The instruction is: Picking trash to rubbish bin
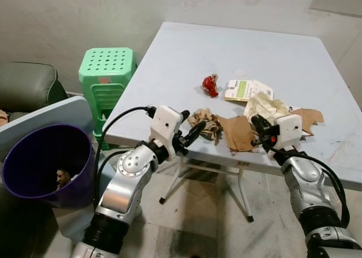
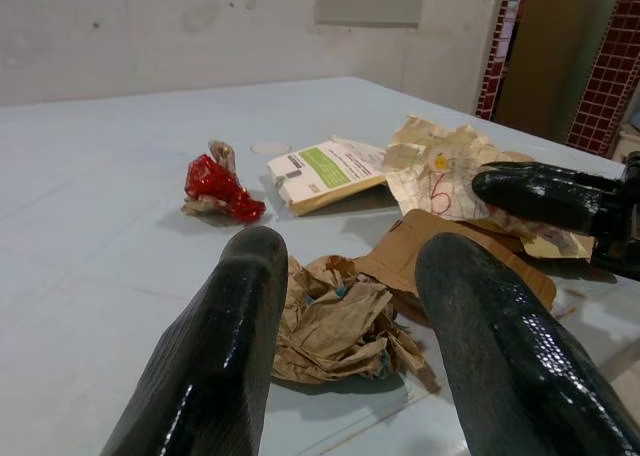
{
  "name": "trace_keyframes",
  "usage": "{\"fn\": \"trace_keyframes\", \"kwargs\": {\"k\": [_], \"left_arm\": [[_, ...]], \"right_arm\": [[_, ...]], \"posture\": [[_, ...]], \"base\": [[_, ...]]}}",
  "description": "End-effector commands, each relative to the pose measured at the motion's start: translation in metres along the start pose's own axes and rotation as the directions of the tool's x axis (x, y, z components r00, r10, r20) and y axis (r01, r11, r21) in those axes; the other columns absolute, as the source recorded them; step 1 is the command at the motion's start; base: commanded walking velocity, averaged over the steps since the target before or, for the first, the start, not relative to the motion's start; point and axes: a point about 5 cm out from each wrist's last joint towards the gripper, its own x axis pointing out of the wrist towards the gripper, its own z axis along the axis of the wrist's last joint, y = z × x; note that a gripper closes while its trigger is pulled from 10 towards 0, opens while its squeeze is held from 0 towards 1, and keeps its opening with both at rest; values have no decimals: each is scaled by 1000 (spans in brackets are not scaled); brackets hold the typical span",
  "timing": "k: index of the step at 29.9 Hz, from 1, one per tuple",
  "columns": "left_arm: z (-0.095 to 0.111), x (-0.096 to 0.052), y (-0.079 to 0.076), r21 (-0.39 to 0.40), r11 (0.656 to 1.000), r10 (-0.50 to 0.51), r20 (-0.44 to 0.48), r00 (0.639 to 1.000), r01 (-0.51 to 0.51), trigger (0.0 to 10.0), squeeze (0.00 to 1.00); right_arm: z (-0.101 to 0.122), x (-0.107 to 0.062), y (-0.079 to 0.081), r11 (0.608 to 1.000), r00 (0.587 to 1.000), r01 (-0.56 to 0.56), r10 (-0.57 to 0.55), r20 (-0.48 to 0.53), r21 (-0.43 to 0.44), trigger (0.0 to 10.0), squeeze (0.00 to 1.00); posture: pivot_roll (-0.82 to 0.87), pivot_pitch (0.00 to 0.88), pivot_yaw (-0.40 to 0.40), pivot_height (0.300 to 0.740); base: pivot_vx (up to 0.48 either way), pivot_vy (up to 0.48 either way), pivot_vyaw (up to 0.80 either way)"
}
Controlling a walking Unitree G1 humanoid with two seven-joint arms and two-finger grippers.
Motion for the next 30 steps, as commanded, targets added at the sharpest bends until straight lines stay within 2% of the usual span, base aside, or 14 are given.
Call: {"fn": "trace_keyframes", "kwargs": {"k": [1, 3, 13, 30], "left_arm": [[1, 1, 4, 13, 1000, 5, 1, 1000, -5, 10000, 0], [3, 3, 6, 12, 1000, 21, 14, 1000, -21, 10000, 0], [8, 11, 12, 8, 999, 42, 33, 999, -42, 10000, 0], [9, 12, 14, 4, 999, 44, 38, 998, -44, 10000, 0]], "right_arm": [[10, 1, -8, 999, 997, 40, -42, 65, 28, 0, 0], [20, 2, -13, 995, 987, 88, -92, 129, 41, 0, 0], [38, 5, -12, 989, 960, 137, -148, 237, 61, 0, 0], [39, 5, -11, 987, 957, 139, -154, 246, 77, 0, 0]], "posture": [[-50, 65, -41, 740], [-52, 67, -38, 740], [-73, 45, -13, 740], [-73, 43, -12, 740]], "base": [[0, 0, 0], [0, 0, 0], [0, 0, 0], [0, 0, 0]]}}
